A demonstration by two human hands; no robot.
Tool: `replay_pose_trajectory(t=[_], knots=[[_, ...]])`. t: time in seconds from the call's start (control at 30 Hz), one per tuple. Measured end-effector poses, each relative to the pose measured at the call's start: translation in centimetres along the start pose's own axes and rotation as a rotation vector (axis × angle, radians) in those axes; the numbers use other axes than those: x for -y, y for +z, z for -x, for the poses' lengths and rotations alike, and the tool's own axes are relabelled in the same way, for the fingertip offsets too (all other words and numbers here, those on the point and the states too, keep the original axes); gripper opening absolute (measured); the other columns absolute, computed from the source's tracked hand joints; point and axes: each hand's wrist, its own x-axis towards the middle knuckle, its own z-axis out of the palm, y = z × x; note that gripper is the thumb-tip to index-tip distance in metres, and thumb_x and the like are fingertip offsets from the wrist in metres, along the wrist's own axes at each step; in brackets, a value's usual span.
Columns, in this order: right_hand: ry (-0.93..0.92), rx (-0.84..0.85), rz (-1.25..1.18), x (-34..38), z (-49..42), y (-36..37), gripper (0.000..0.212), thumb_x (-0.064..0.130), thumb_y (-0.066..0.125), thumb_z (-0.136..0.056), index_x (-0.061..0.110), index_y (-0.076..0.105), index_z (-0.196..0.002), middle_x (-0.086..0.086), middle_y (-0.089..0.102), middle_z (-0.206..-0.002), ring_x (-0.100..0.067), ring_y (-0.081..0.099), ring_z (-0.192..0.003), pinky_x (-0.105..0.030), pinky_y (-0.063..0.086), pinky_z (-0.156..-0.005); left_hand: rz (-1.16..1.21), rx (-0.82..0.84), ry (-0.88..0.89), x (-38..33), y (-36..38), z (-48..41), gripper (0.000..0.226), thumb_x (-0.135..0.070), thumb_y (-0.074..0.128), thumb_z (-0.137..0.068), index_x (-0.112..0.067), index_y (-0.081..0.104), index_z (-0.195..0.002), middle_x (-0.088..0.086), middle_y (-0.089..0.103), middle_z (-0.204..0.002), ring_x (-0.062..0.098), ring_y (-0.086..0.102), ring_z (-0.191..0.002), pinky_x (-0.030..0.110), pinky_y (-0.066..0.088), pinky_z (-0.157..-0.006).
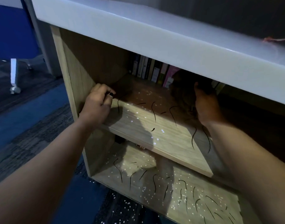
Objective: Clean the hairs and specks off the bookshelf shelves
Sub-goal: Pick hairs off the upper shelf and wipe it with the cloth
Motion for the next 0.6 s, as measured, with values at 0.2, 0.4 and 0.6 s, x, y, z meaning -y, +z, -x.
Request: replay_pose_trajectory(t=[0.2,0.4,0.6], knots=[[-0.082,0.135,0.193,-2.6,-1.8,4.5,0.028,0.035,0.058,-0.094,0.016,0.063,-0.113,0.003,0.061,-0.101,-0.012,0.055,-0.094,-0.026,0.042,-0.085,0.04,-0.009,-0.016,0.1,-0.2,0.0,0.016,-0.011,0.049,-0.098,-0.021,0.06,-0.105,-0.003,0.052,-0.107,0.014,0.052,-0.096,0.037,0.047,-0.086],[-0.11,0.481,0.291,-3.1,1.8,5.1,0.035,0.029,0.057,-0.096,0.016,0.057,-0.128,0.004,0.059,-0.112,-0.013,0.055,-0.112,-0.019,0.036,-0.088,0.031,-0.01,0.005,0.2,-0.2,0.0,0.016,-0.009,0.05,-0.097,-0.016,0.061,-0.106,0.002,0.054,-0.109,0.017,0.053,-0.099,0.042,0.047,-0.089],[-0.202,0.837,0.45,-2.2,6.2,3.1,0.022,0.007,0.069,-0.085,0.017,0.053,-0.096,0.009,0.06,-0.115,-0.007,0.055,-0.114,-0.015,0.043,-0.089,0.048,0.017,-0.011,0.0,-0.3,0.1,0.018,-0.011,0.048,-0.098,-0.018,0.059,-0.11,0.002,0.054,-0.114,0.018,0.053,-0.103,0.045,0.048,-0.091]])
